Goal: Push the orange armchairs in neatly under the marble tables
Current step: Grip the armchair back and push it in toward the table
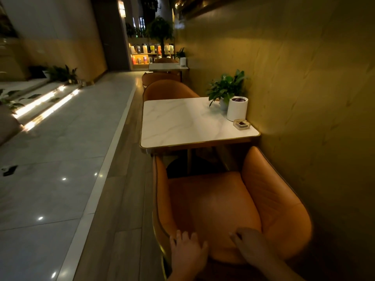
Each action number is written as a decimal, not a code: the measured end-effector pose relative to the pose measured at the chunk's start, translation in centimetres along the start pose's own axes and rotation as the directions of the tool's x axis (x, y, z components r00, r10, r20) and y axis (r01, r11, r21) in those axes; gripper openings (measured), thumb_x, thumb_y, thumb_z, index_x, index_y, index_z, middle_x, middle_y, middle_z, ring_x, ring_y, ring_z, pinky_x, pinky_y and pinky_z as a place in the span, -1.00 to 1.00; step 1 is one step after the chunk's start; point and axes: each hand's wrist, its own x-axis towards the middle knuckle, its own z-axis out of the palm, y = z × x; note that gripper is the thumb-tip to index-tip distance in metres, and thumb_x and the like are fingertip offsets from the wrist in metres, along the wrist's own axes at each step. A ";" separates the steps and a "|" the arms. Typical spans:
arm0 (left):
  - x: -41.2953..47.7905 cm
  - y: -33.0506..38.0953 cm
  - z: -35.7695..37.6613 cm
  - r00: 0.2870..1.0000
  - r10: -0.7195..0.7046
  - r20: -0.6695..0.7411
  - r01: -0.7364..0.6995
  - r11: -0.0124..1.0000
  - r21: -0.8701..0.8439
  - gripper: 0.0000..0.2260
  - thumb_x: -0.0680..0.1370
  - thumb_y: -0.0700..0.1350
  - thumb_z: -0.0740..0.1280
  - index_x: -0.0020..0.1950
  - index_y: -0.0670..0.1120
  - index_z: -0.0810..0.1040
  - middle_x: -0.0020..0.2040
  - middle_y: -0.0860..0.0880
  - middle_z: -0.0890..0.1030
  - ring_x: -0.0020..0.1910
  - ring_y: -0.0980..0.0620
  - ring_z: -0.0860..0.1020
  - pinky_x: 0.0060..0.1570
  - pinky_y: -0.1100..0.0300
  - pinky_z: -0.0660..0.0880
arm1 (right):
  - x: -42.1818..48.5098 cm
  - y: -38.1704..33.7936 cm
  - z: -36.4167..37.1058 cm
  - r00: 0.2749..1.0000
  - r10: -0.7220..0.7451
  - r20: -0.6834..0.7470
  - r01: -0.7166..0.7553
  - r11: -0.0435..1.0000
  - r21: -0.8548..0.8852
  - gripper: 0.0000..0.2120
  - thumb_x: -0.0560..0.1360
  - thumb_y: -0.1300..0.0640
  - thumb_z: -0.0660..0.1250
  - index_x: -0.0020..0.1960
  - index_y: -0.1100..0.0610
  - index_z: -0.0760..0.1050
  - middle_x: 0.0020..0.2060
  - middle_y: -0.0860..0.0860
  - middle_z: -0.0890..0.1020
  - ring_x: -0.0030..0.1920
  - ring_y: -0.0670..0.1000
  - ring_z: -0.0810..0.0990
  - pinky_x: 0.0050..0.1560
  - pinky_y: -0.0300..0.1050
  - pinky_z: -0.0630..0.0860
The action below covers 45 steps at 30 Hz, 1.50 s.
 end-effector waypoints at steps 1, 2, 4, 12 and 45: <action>0.1 0.4 0.1 1.000 -0.027 -0.006 0.027 0.999 -0.019 -0.48 0.63 0.26 0.00 0.52 0.06 0.29 0.58 -0.10 0.22 0.60 -0.17 0.01 0.53 -0.23 -0.15 | -0.4 0.9 -0.7 1.000 0.012 -0.015 -0.012 1.000 -0.018 -0.66 0.60 -0.23 0.08 -0.27 -0.10 0.34 0.00 0.02 0.64 0.02 0.02 0.59 -0.01 -0.05 0.42; 0.3 1.0 0.2 0.999 -0.053 -0.007 0.053 0.998 -0.035 -0.47 0.62 0.28 -0.02 0.52 0.07 0.28 0.58 -0.10 0.22 0.60 -0.18 0.00 0.52 -0.25 -0.17 | -0.9 1.8 -1.5 0.999 0.029 -0.031 -0.030 0.999 -0.026 -0.67 0.61 -0.23 0.07 -0.21 -0.09 0.40 -0.04 -0.01 0.63 -0.02 -0.01 0.58 -0.02 -0.07 0.43; 0.7 2.4 0.6 0.996 -0.086 -0.002 0.086 0.995 -0.050 -0.45 0.60 0.31 -0.04 0.52 0.11 0.28 0.58 -0.07 0.22 0.59 -0.19 -0.01 0.48 -0.32 -0.21 | -1.3 4.0 -2.4 0.996 0.062 -0.065 -0.065 0.997 -0.035 -0.64 0.61 -0.25 0.06 -0.12 -0.07 0.49 -0.14 -0.07 0.58 -0.09 -0.09 0.54 -0.02 -0.11 0.45; 1.3 4.4 2.6 0.975 -0.210 -0.075 0.210 0.978 0.002 -0.43 0.54 0.35 0.00 0.50 0.18 0.30 0.56 0.01 0.25 0.59 -0.14 -0.01 0.43 -0.41 -0.24 | -1.4 5.6 -1.8 0.967 0.148 -0.205 -0.140 0.989 0.053 -0.62 0.57 -0.31 0.07 -0.09 -0.08 0.51 -0.13 -0.09 0.56 -0.11 -0.08 0.52 -0.07 -0.09 0.45; 4.4 8.4 3.5 0.929 -0.205 -0.308 0.198 0.979 -0.053 -0.53 0.57 0.25 0.03 0.46 0.23 0.33 0.59 0.02 0.19 0.60 -0.09 -0.03 0.44 -0.43 -0.16 | 3.6 8.0 -3.5 0.950 -0.022 -0.310 0.011 0.999 -0.037 -0.59 0.57 -0.29 0.04 -0.15 -0.06 0.51 -0.30 -0.12 0.50 -0.26 -0.08 0.51 -0.16 -0.08 0.53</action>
